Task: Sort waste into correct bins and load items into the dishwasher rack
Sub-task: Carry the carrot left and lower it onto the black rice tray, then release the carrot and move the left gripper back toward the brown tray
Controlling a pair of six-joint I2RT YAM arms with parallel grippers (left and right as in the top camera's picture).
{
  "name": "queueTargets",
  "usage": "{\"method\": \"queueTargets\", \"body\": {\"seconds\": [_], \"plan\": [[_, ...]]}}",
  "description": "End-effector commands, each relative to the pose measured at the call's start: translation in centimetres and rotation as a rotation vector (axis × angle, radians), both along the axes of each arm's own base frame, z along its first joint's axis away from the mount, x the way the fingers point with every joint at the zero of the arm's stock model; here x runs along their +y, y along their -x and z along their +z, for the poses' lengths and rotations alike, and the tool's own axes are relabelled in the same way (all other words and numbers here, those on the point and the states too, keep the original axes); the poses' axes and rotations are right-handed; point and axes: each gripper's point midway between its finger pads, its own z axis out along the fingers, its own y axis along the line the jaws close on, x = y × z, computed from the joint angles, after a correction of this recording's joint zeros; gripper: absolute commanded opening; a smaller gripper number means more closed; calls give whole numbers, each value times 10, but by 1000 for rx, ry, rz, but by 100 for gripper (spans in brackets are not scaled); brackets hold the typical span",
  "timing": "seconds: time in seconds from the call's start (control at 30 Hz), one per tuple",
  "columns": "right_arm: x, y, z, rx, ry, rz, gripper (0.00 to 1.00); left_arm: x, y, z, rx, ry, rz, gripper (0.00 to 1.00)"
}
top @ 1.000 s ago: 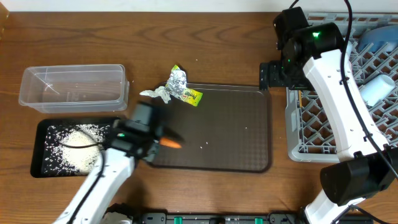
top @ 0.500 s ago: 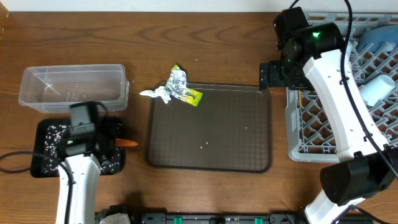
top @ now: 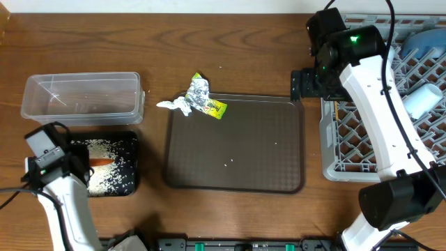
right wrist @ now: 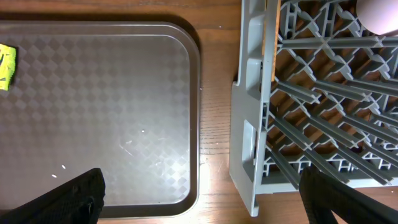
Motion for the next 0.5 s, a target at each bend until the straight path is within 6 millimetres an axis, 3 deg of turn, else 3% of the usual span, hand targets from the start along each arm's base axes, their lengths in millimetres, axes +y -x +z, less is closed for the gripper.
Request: {"method": "queueTargets", "body": {"seconds": [0.0, 0.27, 0.47], "plan": [[-1, 1, 4, -13, 2, -13, 99, 8, 2, -18, 62, 0, -6, 35], [-1, 1, 4, -13, 2, -13, 99, 9, -3, -52, 128, 63, -19, 34], [-1, 1, 4, -13, 2, -13, 99, 2, -14, -41, 65, 79, -74, 34]]}}
